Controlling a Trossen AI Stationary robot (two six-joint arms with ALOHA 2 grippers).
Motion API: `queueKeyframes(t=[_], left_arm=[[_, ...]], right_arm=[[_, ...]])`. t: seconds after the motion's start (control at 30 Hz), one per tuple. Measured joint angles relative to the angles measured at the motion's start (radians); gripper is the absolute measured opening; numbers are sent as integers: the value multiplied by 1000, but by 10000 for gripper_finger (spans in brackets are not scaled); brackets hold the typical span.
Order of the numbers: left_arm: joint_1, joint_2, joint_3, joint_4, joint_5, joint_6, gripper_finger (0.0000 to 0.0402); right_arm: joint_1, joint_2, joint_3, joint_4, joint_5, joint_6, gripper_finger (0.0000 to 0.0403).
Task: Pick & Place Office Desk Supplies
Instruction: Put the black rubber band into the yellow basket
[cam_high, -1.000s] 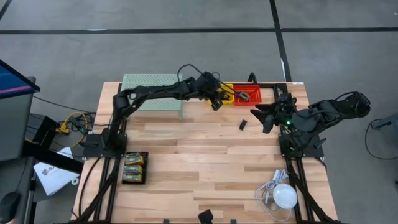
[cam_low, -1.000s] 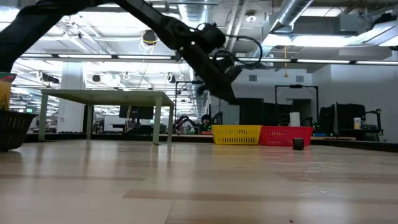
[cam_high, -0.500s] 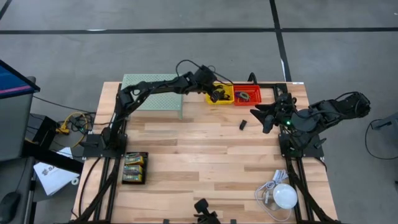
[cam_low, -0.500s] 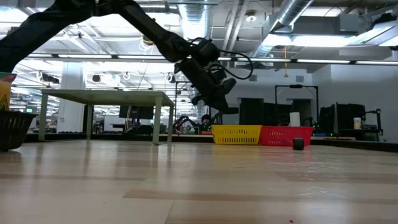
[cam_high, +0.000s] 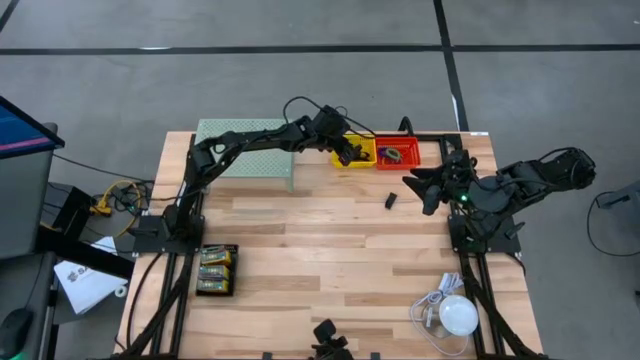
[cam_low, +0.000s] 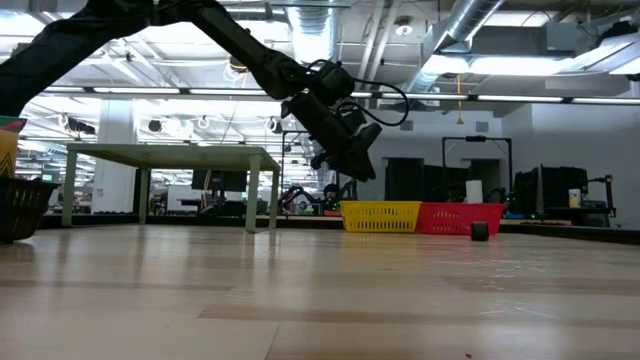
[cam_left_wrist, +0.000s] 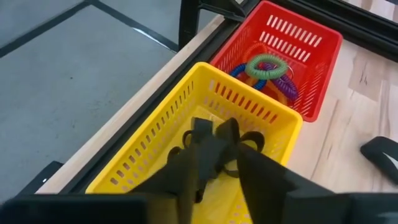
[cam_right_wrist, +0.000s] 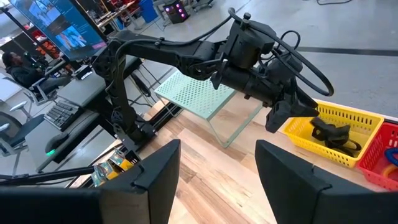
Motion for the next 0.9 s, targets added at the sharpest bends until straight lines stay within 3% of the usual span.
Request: queueKeyframes(t=[0.2, 0.37, 0.53, 0.73, 0.9], left_arm=[[2, -12, -1, 4, 8, 1, 172], [-15, -105, -1, 16, 142, 1, 197], [-60, -289, -50, -31, 198, 4, 202], [-139, -595, -165, -182, 192, 23, 203], [-257, -821, -281, -198, 68, -66, 202]], right_arm=[[0, 0, 0, -2, -1, 2, 205], [-3, 1, 1, -168, -85, 87, 205], [9, 24, -18, -376, -218, 229, 205], [22, 64, -136, -359, -441, 343, 205], [-24, 130, -253, -352, -564, 562, 205]])
